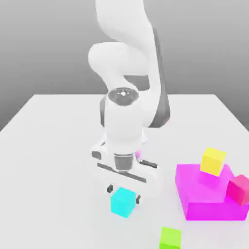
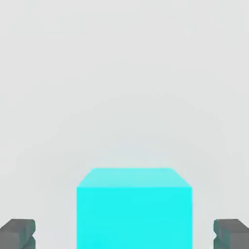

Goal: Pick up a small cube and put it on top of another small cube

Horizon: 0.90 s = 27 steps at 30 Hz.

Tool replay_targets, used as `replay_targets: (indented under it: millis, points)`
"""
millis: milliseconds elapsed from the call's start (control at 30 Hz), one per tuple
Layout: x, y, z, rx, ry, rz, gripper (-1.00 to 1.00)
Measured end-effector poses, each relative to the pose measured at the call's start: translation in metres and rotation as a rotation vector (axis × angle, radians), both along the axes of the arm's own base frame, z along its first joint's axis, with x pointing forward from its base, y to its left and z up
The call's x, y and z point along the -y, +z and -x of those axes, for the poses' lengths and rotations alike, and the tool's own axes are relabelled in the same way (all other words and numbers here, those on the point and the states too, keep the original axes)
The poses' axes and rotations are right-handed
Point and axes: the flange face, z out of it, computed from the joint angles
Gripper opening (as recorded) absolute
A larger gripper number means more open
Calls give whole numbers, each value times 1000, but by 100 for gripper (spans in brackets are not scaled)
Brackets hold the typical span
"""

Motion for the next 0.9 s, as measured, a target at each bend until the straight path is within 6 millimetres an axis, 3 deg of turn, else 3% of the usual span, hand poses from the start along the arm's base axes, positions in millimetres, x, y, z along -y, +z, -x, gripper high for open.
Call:
replay_targets:
  millis: [33, 267, 633, 900]
  points:
    - [0, -6, 1, -2, 1, 2, -100]
    - [0, -6, 1, -1, 1, 2, -100]
    - [-1, 55, 0, -1, 9, 2, -100]
    - [-63, 86, -78, 1, 349, -7, -100]
